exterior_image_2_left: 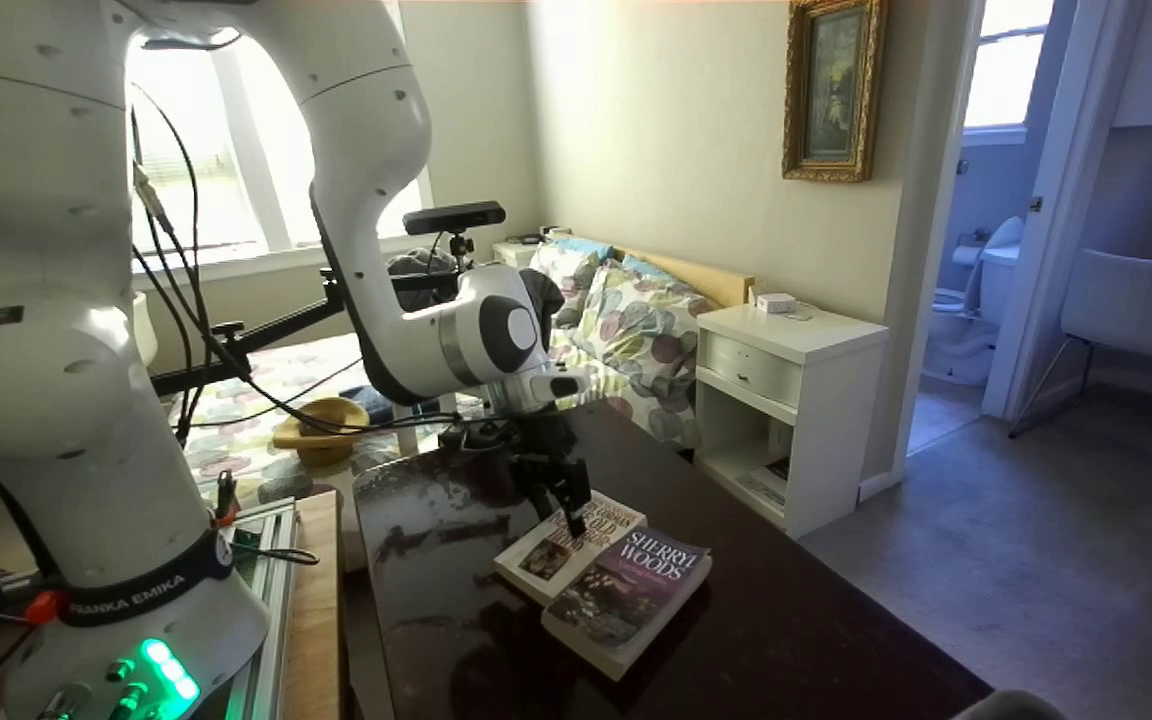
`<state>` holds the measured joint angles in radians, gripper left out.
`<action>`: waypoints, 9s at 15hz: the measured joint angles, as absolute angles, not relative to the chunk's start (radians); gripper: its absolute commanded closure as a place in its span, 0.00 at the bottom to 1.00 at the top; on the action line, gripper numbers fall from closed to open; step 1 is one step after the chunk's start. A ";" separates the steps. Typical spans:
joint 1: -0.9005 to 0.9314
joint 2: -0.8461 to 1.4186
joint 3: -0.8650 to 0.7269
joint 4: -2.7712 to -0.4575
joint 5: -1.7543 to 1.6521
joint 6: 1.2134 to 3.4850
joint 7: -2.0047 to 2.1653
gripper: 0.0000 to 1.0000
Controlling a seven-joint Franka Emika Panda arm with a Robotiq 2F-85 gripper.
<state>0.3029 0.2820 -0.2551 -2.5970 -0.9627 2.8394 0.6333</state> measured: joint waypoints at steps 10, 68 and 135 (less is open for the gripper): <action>0.314 0.272 -0.282 -2.583 -0.972 2.839 0.641 0.42; 0.311 0.433 -0.326 -2.355 -0.916 2.858 0.899 0.80; 0.173 0.439 -0.219 -2.301 -0.620 2.751 0.877 0.84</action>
